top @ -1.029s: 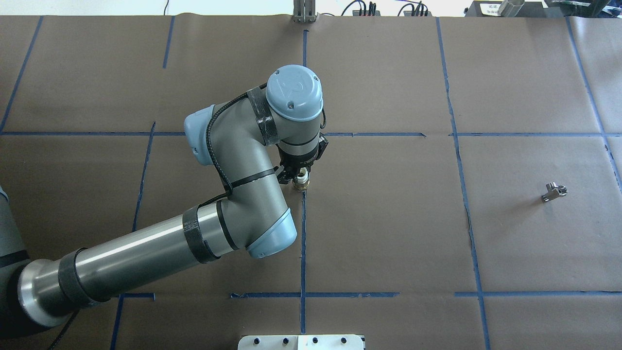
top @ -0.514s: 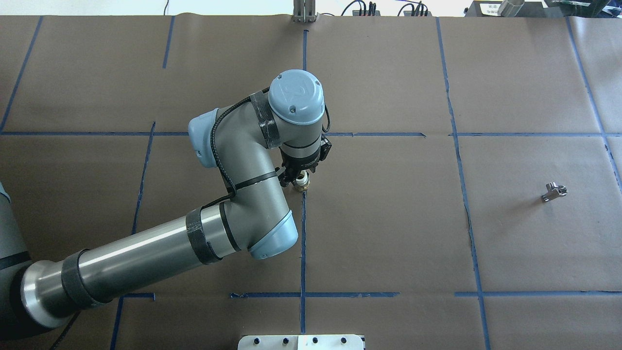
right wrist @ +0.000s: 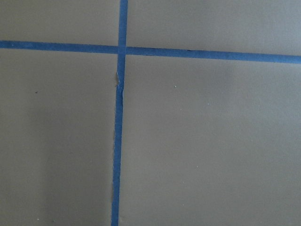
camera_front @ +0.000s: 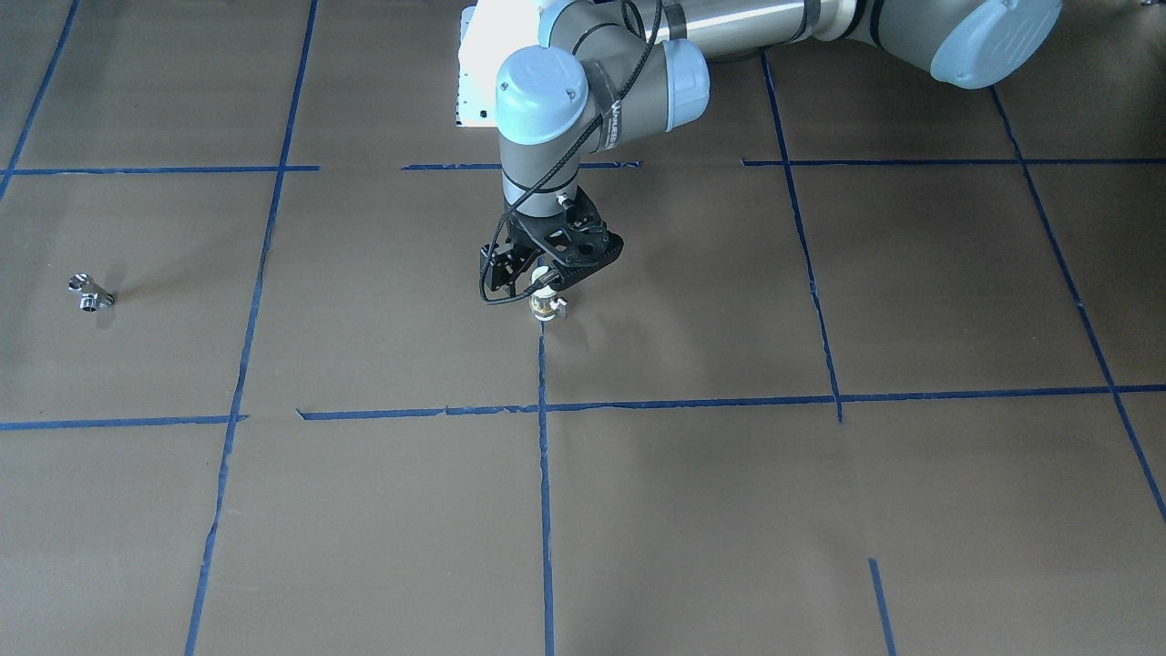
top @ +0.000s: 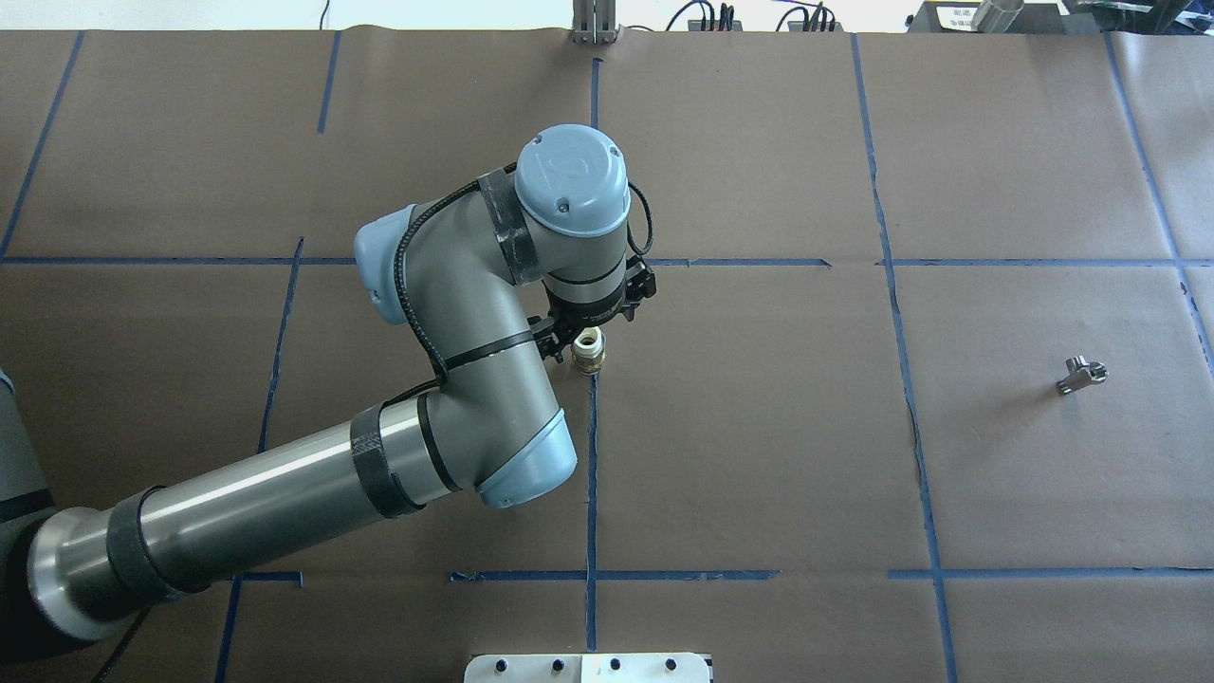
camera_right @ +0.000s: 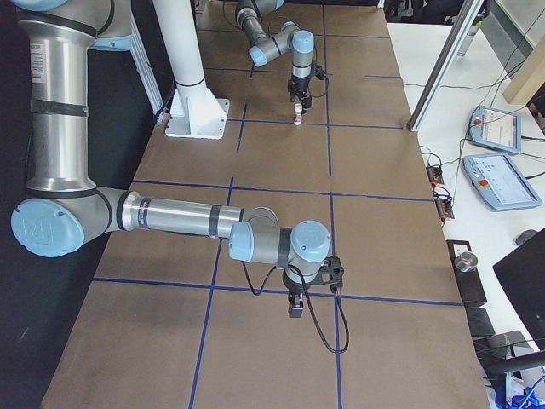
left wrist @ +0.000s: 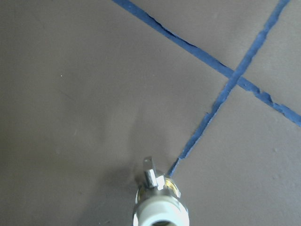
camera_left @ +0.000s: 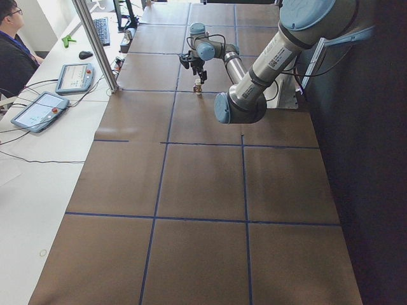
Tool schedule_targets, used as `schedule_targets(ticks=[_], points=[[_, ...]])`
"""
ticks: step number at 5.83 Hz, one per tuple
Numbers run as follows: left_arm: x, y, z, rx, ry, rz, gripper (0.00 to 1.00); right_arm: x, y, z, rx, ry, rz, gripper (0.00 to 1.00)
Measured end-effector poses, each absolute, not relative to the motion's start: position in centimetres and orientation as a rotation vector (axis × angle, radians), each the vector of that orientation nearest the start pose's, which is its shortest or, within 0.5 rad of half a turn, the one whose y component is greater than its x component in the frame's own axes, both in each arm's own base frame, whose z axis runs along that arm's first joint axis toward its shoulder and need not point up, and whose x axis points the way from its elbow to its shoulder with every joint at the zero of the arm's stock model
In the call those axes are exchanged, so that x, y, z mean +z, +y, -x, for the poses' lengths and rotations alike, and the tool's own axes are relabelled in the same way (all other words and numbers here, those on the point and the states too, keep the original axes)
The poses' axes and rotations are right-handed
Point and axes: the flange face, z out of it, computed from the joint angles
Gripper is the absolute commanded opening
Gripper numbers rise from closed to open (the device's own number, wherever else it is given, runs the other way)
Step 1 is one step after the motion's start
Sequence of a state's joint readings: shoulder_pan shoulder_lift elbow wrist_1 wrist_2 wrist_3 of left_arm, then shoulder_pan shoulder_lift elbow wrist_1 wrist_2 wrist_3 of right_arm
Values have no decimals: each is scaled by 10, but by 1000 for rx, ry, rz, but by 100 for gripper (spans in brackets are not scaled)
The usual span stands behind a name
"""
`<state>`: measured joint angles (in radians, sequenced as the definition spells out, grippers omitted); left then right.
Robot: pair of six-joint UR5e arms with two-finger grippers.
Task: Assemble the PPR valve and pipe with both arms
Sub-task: 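Set the valve upright, open the left gripper and withdraw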
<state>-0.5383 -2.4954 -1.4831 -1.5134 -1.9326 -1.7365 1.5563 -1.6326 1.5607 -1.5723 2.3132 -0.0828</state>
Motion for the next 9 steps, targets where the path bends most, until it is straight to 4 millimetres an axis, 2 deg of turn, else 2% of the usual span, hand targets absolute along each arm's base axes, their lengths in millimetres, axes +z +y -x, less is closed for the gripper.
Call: schedule_targets(ticks=[1,3,4,5,6,7,8,9], points=[[139,-453,-556,-452,839,172,100,696,-460,-59,-66,-744,45,100],[194,-433,-463,-228,821,74,100,693,-464,-57,-73,-744,41,100],[228,-434,-419,-76,795,-8,100,691,-466,-56,-79,-744,29,100],[271,-448,-369,75,754,-72,100,688,-469,-56,-89,-744,8,100],[324,-471,-303,197,718,-100,100,685,-471,-55,-99,-744,-19,100],[382,-489,-224,282,694,-108,100,682,-474,-53,-111,-745,-41,100],[439,-492,-151,320,683,-96,100,676,-480,-50,-118,-746,-55,100],[497,-478,-82,316,710,-60,100,663,-490,-42,-112,-754,-64,100]])
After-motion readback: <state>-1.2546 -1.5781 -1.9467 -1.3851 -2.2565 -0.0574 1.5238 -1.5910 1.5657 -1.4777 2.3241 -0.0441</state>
